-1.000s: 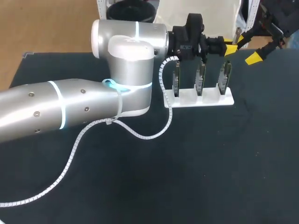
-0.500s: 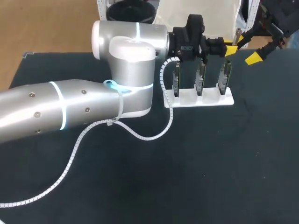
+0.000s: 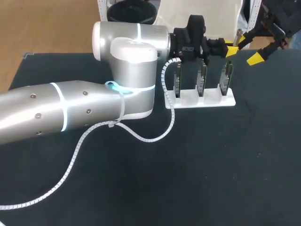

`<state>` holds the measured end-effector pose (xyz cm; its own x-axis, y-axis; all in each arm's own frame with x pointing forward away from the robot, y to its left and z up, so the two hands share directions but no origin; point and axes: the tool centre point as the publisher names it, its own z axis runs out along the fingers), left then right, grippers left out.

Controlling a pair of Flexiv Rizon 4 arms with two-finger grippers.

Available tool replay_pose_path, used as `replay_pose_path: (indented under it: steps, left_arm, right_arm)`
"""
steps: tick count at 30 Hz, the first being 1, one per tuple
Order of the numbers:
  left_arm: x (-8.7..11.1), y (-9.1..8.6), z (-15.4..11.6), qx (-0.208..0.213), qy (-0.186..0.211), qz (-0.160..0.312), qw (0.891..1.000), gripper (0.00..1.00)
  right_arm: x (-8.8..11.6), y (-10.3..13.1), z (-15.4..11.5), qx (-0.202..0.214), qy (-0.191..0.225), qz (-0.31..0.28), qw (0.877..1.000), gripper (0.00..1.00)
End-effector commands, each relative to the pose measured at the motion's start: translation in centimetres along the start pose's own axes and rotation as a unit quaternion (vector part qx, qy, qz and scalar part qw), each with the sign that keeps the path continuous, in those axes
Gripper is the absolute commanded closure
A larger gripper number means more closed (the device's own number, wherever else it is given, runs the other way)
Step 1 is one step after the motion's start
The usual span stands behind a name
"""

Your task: Pick up the optical module with the left hand, and insert it into the network port with the right hand.

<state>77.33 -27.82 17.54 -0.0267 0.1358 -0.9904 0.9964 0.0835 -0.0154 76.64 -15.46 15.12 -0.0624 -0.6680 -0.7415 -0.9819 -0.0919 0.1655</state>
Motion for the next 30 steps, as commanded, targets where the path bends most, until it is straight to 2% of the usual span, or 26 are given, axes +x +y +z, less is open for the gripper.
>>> replay_pose_path:
  steps: [1,21,30]
  left_arm:
    - [0.1,-0.1,-0.1,-0.002,0.001,-0.001,1.000,1.00]
    - [0.1,0.2,0.0,-0.005,0.007,-0.001,1.000,1.00]
    - [0.1,0.2,0.0,-0.005,0.007,-0.001,1.000,1.00]
  right_arm:
    - [0.0,0.0,0.0,0.001,0.000,0.000,1.000,0.00]
    - [0.0,0.0,0.0,0.001,0.000,0.000,1.000,0.00]
    - [-1.0,-1.2,-2.0,0.027,-0.034,-0.006,0.999,0.00]
